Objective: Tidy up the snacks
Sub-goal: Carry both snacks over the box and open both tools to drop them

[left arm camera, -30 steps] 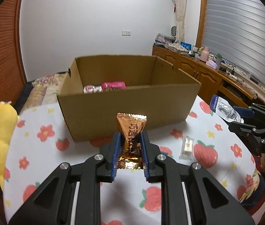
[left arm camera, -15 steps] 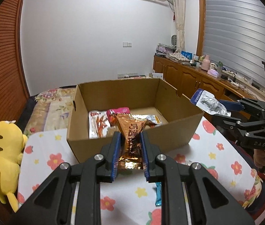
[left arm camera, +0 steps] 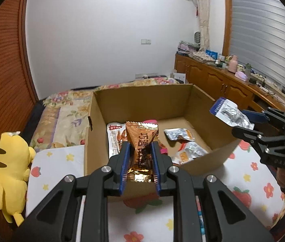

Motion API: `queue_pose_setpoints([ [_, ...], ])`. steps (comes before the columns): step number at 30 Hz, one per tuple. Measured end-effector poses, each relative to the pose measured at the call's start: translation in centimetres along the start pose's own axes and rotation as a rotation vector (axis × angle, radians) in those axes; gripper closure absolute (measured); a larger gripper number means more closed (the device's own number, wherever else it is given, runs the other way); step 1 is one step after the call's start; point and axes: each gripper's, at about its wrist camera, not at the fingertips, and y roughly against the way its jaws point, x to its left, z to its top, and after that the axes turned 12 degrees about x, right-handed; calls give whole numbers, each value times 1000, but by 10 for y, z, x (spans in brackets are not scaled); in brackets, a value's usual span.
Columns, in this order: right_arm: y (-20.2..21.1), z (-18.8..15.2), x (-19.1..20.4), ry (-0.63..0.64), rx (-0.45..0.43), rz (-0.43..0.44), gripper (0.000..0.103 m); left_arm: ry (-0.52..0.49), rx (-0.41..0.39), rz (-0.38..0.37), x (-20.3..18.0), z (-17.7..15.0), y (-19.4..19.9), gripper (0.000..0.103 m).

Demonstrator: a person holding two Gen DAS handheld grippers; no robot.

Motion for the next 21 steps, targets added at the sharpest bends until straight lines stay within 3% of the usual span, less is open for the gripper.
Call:
queue_pose_setpoints([
  [9, -34, 13, -11, -80, 55, 10, 46, 38, 56, 1, 13, 14, -32, 84],
  [21, -57, 7, -11, -108, 103, 37, 45, 32, 70, -6, 7, 11, -39, 83],
])
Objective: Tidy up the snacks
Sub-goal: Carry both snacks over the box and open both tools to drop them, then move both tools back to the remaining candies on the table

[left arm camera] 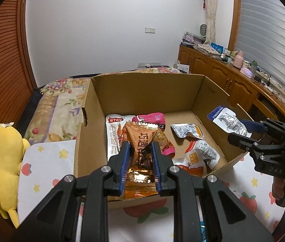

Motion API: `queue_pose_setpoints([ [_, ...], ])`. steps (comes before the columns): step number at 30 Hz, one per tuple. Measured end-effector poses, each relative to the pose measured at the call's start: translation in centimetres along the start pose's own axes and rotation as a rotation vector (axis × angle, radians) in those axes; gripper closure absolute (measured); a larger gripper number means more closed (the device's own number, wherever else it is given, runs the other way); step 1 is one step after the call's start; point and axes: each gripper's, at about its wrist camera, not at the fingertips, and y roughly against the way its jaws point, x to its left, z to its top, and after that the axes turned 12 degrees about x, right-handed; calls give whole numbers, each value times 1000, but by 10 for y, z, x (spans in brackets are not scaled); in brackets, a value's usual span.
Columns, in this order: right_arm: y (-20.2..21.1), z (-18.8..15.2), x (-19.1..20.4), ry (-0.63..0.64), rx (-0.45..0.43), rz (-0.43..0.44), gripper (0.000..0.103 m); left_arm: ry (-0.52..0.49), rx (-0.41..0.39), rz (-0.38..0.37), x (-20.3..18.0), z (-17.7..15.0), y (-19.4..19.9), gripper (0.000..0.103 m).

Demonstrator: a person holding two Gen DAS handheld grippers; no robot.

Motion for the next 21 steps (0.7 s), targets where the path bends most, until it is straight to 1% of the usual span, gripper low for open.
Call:
queue_pose_setpoints([
  [3, -1, 1, -3, -13, 8, 12, 45, 2, 5, 0, 0, 0, -1, 82],
  [5, -1, 2, -3, -19, 12, 14, 45, 3, 2, -1, 1, 0, -1, 77],
  [7, -1, 1, -2, -25, 7, 14, 45, -1, -8, -4, 1, -1, -1, 63],
  [9, 0, 0, -2, -29, -2, 22, 45, -2, -15, -4, 0, -2, 0, 57],
  [10, 1, 0, -1, -32, -5, 32, 44, -1, -16, -4, 0, -2, 1, 55],
  [14, 8, -4, 4, -30, -26, 48, 44, -5, -26, 0, -4, -6, 6, 52],
  [15, 13, -6, 5, -31, -40, 55, 44, -9, -30, 2, -5, -8, 8, 49],
  [16, 17, -7, 5, -31, -47, 61, 44, -16, -38, 1, -7, -10, 10, 42],
  [17, 23, -11, 7, -31, -59, 72, 44, -24, -47, -1, -9, -14, 13, 38],
  [18, 28, -15, 8, -26, -68, 82, 44, -29, -59, -3, -11, -17, 15, 27],
  [19, 32, -20, 10, -19, -75, 84, 44, -33, -71, -4, -12, -19, 18, 21],
  [21, 40, -29, 14, -11, -89, 76, 44, -45, -90, -5, -16, -27, 23, 21],
])
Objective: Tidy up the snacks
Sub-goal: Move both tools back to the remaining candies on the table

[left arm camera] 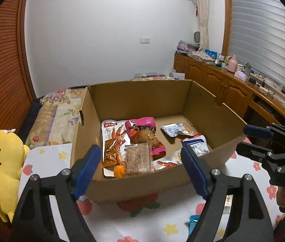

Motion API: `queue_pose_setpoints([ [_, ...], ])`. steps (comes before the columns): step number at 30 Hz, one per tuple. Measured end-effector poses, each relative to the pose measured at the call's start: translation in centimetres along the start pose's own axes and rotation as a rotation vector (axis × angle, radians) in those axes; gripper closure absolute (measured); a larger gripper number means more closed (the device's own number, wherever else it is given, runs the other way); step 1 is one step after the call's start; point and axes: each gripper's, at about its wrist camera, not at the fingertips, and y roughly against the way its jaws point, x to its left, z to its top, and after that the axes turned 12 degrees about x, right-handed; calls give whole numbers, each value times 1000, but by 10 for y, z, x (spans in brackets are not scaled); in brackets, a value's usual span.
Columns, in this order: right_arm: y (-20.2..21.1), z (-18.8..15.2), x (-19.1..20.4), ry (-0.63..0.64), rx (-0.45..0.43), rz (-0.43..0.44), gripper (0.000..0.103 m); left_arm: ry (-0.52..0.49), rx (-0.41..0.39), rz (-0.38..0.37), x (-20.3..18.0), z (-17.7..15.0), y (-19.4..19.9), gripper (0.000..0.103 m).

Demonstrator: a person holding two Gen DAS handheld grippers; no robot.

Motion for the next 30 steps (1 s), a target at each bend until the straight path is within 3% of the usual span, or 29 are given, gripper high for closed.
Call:
queue_pose_setpoints([
  [2, 7, -8, 2, 4, -7, 5, 44, -5, -1, -12, -3, -5, 3, 20],
  [4, 12, -17, 4, 6, -11, 7, 44, -8, -9, -22, -5, -14, 8, 11],
  [14, 17, -65, 10, 17, 43, 29, 43, -32, -39, -39, -17, -60, 25, 10],
  [30, -25, -115, 14, -10, 205, 70, 43, -34, 69, -62, -30, -107, -2, 10],
])
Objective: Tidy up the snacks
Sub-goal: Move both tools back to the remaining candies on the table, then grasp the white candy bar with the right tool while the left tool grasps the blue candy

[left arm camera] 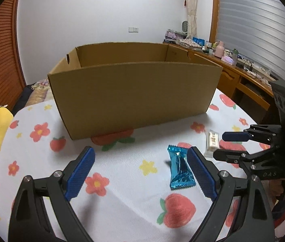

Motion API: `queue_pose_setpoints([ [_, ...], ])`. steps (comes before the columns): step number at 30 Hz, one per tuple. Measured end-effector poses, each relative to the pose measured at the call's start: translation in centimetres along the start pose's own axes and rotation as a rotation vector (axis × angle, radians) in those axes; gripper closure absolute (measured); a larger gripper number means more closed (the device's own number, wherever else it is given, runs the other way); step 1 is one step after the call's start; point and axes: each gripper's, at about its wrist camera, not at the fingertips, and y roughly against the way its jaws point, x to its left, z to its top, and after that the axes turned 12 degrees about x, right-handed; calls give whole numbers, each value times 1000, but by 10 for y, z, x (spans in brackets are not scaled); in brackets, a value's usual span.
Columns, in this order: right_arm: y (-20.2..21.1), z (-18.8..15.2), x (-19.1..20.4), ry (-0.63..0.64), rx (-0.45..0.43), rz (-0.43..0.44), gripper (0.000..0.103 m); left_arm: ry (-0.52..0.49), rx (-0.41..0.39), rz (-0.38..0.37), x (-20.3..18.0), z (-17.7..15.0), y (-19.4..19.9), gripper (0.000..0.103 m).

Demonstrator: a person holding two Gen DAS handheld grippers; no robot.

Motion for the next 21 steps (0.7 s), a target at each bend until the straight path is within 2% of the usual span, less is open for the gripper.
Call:
queue_pose_setpoints([
  [9, -15, 10, -7, -44, 40, 13, 44, -1, 17, -8, -6, -5, -4, 10],
  [15, -20, 15, -8, -51, 45, -10, 51, -10, 37, -5, -10, -6, -9, 10],
  [18, -22, 15, -9, -46, 53, -21, 59, -21, 52, -7, -14, -7, -13, 10],
  [20, -21, 14, -10, -36, 55, -40, 68, -27, 64, -10, -17, -7, -15, 10],
  [21, -21, 13, -11, -32, 56, -48, 79, -32, 74, -16, -19, -7, -17, 10],
])
